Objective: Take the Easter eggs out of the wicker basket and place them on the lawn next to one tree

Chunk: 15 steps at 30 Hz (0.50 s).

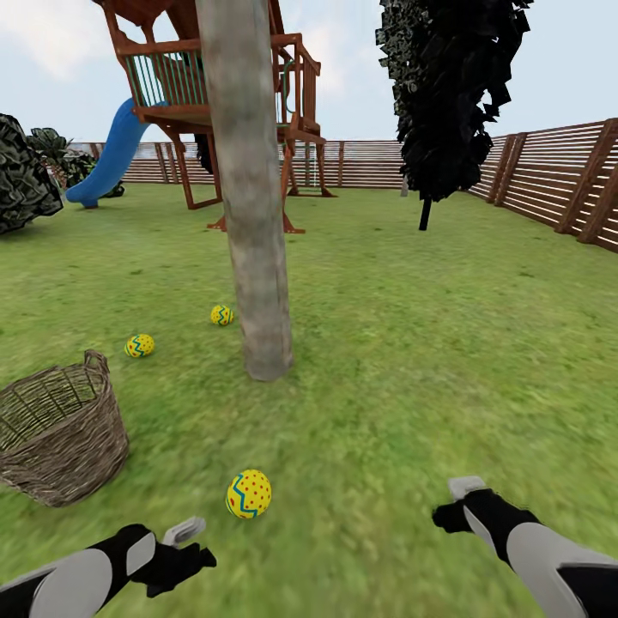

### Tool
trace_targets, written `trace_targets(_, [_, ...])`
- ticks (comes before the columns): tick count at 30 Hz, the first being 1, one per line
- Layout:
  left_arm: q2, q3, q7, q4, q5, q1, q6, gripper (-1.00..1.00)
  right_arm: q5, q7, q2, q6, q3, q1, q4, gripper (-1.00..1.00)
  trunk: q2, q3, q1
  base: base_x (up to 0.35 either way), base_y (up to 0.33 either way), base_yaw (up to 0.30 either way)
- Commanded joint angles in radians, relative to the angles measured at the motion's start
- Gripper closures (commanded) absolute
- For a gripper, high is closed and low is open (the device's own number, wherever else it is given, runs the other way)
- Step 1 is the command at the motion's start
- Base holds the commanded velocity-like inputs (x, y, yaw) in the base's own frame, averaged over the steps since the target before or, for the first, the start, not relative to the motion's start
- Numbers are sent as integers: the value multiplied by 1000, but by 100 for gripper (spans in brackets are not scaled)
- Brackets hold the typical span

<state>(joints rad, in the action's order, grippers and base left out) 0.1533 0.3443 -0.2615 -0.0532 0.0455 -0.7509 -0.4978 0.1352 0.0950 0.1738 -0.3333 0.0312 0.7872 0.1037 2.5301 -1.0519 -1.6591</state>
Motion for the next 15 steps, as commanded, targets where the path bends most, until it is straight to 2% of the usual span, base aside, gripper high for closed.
trace_targets(1, [1, 5, -2, -2, 4, 0, -1, -100, 10, 7, 0, -6, 3, -6, -3, -100, 0, -1, 0, 0, 0, 0])
trace_targets(8, [5, 6, -2, -2, 4, 0, 1, -100, 11, 7, 1, -5, 3, -45, -43, -100, 0, -1, 0, 0, 0, 0])
trace_targets(15, [5, 7, -4, -3, 4, 1, 24, -100, 12, 8, 10, -7, 0, -45, -92, -100, 0, -1, 0, 0, 0, 0])
